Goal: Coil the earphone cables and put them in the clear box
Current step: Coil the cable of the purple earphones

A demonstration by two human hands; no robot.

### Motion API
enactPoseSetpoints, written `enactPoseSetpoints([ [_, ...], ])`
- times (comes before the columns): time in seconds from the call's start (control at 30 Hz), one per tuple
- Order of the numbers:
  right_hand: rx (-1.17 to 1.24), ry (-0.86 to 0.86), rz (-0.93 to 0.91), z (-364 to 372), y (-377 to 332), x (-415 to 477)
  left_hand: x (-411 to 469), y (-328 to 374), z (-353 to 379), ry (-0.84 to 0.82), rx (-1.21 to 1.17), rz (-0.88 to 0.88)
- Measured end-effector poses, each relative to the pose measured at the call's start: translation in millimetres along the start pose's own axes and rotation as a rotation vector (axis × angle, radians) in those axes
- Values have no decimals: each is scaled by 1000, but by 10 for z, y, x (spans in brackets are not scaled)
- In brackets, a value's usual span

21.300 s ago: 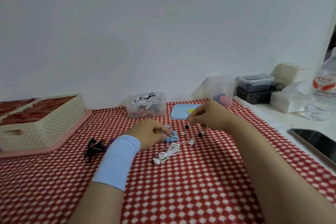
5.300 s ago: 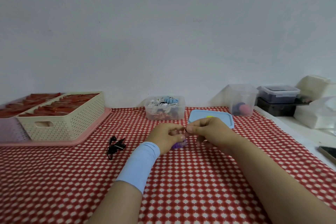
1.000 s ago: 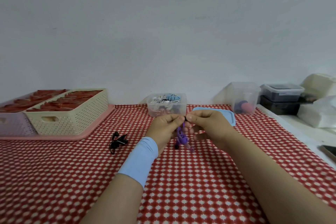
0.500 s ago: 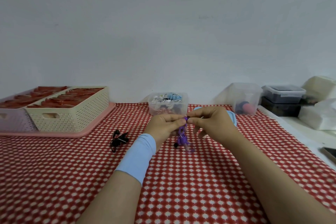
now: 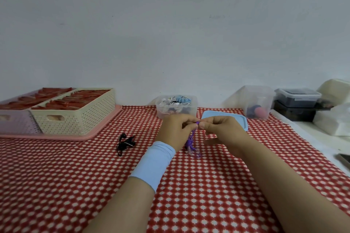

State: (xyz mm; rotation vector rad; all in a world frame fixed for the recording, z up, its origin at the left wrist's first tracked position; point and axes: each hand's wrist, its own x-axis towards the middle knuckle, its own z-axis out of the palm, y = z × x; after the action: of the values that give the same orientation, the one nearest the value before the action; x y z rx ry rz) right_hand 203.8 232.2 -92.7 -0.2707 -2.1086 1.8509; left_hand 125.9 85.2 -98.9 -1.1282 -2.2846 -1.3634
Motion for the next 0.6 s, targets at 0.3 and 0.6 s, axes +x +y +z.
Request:
enactPoseSetpoints([
  [0.3,-319,59,-268,19,-21,43,18,-96,-19,16,-241,-170],
  [0.6,-375,85,-339,-29,-84,-7,16,-78,-4,-61,-421,-280],
])
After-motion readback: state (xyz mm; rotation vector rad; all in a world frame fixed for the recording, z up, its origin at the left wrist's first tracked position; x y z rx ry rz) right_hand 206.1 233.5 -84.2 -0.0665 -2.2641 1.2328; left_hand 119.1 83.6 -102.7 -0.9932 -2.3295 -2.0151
